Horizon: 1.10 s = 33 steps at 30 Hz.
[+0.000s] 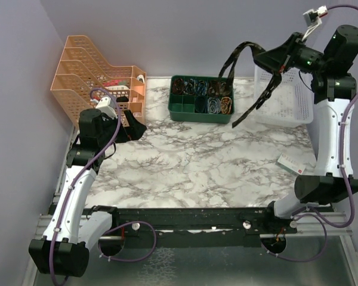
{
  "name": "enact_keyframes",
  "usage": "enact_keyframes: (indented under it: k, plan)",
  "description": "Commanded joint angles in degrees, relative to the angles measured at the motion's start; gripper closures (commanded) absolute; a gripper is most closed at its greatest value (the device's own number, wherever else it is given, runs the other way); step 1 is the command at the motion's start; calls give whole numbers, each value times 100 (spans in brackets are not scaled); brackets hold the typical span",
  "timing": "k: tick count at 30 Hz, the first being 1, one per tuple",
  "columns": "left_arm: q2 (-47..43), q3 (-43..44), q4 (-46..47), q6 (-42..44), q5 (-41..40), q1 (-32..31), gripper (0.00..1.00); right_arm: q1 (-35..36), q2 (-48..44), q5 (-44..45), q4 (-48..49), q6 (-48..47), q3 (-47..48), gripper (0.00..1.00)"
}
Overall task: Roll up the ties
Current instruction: Pick up the tie from the bin, then place the tie at the center of the board.
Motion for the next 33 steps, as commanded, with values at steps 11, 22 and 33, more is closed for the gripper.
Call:
enact_keyframes:
  k: [11,22,33]
  plan:
    - [37,938,-1440,-575,-3600,19,1,4093,455,1642,-3034,-2141,-577,92]
    - [-332,922,-1659,-686,-4504,38,1,5666,1425,2133,-1396,-1126,-1696,86]
    - [-373,740,-1512,-588,-4020,38,1,5716,1483,3583,-1185,-548,-2085,8]
